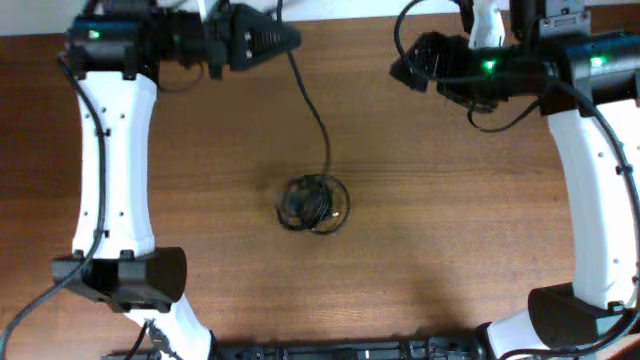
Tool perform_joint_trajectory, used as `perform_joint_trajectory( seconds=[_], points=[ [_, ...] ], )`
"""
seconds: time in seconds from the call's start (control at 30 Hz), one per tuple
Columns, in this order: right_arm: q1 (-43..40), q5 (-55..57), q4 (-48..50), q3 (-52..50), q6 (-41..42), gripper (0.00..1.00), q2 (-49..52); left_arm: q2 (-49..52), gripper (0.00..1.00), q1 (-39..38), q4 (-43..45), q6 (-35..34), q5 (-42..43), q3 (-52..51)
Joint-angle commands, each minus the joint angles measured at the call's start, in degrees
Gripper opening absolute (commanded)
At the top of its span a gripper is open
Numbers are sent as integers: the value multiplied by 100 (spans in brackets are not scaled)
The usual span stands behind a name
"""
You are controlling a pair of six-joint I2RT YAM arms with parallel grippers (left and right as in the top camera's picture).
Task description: Untangle cables
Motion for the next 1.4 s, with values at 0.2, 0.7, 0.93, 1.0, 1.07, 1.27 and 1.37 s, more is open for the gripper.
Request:
perform_joint_trajectory(
  seconds=[0.2, 0.7, 0.93, 1.0, 1.07, 1.27, 1.37],
  points=[
    [909, 581, -422, -280, -520, 95, 544, -186, 0, 11, 4426, -5814, -2282, 1714],
    [997, 726, -378, -505, -518, 95, 601, -260, 0, 625, 4452, -5152, -5263, 1729],
    [1008, 807, -13, -1233, -516, 95, 697, -170, 0, 623, 916, -2288, -11044, 1720],
    [1143, 581, 522, -1884, -514, 95, 697, -131, 0, 625, 354, -2295, -10581, 1690],
    [1231, 400, 796, -2186, -514, 95, 704, -52, 0, 608, -487, -2358, -10393, 1515],
    [1410, 396, 960, -2385, -514, 95, 713, 730, 0, 754, -1462, -2599, -10404, 267],
    [1410, 396, 927, -2398, -514, 95, 713, 1147, 0, 885, -1318, -2599, -10415, 94]
  ],
)
